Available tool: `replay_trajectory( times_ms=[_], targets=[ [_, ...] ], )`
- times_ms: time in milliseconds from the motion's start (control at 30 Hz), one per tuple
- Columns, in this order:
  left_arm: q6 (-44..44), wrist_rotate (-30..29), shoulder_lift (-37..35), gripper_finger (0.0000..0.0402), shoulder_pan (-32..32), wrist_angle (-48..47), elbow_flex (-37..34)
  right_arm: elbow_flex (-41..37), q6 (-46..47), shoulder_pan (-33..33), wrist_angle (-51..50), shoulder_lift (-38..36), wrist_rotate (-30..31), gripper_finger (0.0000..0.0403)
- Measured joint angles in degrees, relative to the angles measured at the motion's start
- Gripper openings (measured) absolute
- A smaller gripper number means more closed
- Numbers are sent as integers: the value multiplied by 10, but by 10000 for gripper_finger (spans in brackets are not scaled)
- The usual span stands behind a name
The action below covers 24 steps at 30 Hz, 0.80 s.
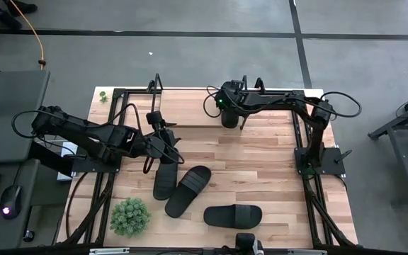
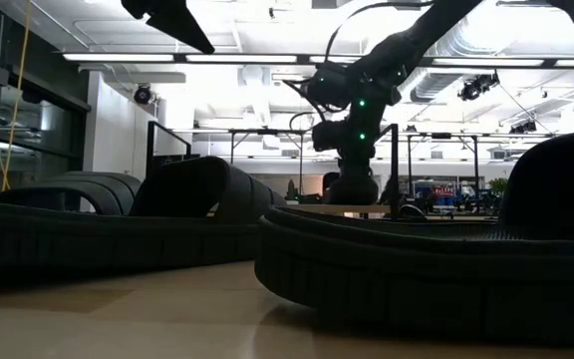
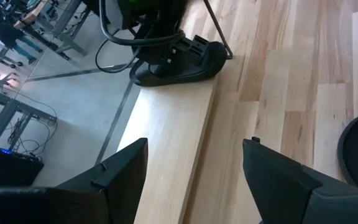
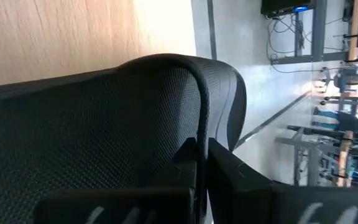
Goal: Pick and place slides into the shelf
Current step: Put the top right black slipper on the shelf
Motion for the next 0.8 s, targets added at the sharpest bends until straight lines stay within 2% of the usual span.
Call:
replay_trajectory(
  times_ms=[100,800],
  targets=[
    [0,0,0,246,0,0,0,-1,-2,6,-2,-2,20,0],
    [-6,6,0,246,0,0,0,-2,-14,7,-43,-6,54,0]
  ],
)
